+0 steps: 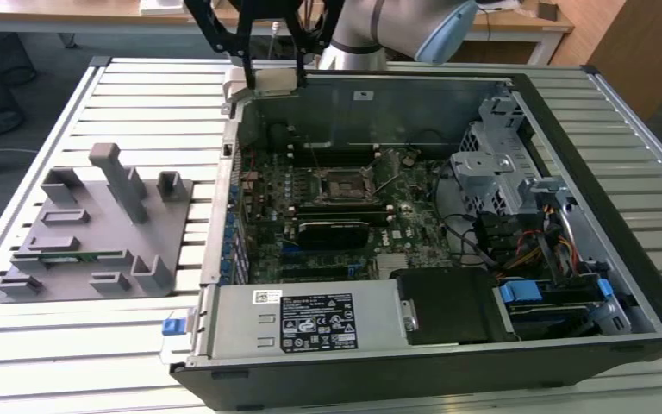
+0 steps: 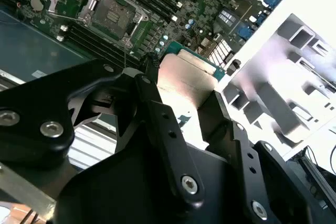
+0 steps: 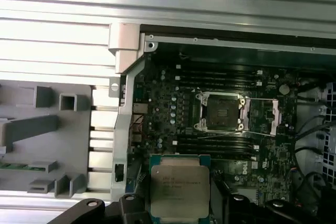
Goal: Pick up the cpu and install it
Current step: 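Pick up the cpu and move it towards the insertion slot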
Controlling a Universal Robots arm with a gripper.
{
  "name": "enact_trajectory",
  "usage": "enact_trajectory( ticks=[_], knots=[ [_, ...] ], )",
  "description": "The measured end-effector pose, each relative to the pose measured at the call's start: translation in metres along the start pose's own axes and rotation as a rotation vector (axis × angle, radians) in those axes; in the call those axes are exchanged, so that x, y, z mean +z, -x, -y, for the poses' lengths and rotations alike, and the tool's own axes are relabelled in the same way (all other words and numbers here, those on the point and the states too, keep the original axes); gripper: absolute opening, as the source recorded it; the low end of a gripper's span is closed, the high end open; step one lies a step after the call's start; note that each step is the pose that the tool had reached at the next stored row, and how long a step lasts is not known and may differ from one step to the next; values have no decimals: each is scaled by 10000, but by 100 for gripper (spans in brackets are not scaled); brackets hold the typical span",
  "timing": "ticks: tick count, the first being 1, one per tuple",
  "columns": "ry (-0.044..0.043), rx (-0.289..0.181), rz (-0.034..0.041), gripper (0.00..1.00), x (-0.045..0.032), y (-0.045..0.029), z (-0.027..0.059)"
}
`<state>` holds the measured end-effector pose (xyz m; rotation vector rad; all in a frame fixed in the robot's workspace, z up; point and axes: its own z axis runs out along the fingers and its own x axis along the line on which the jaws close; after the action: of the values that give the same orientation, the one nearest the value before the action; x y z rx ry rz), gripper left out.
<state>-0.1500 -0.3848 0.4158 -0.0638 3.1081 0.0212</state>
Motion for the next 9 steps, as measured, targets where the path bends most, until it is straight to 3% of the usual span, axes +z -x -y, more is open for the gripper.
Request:
enact_trajectory(
  ticks=[9],
  knots=[
    [0, 1, 0, 54, -2, -104, -4]
  ],
)
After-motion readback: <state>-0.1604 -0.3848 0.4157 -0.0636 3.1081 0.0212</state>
